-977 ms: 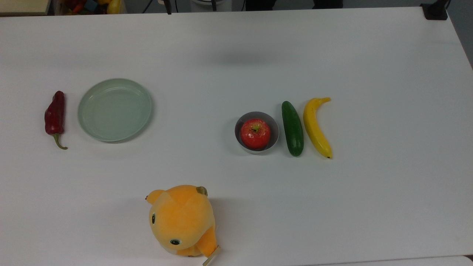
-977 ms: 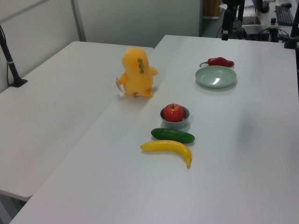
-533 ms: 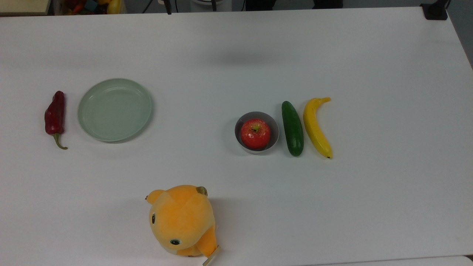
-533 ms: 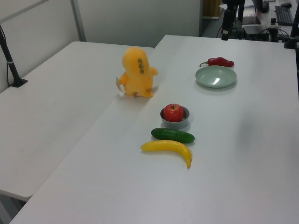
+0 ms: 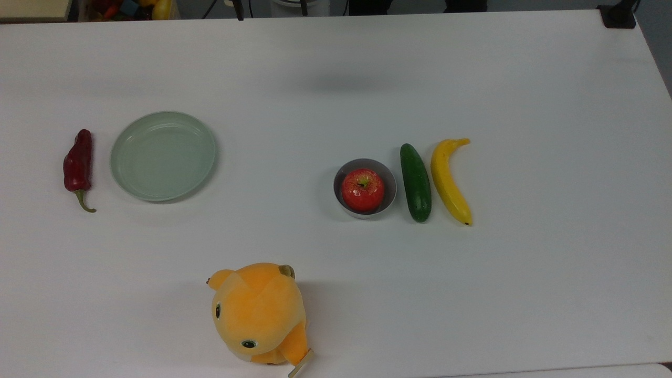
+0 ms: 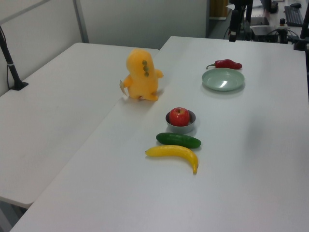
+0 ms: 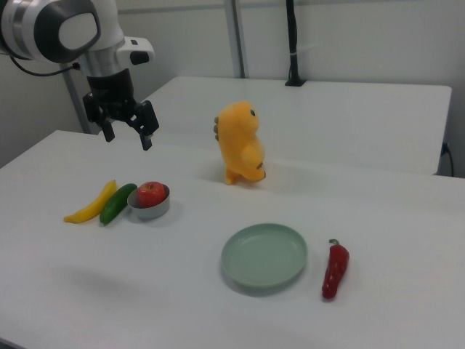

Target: Red apple placed in the center of the desktop

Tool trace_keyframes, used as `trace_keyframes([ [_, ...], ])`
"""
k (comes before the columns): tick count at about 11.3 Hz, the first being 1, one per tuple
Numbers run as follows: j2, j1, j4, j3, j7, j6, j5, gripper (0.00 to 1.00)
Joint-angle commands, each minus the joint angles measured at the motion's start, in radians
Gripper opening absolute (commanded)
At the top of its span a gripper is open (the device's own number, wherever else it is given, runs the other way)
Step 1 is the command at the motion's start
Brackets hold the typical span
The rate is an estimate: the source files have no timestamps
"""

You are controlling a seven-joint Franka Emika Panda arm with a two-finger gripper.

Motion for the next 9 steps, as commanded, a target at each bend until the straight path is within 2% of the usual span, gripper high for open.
trace_keyframes([
  [1,-0.005,-0.002,-0.012,0.005,-0.014,0.011,-0.008,1.00],
  [6,0.058,0.018,0.004,0.007,-0.018,0.023,-0.005,1.00],
  [9,0.159,0.047,0.092,0.007,-0.009,0.099,0.004,1.00],
])
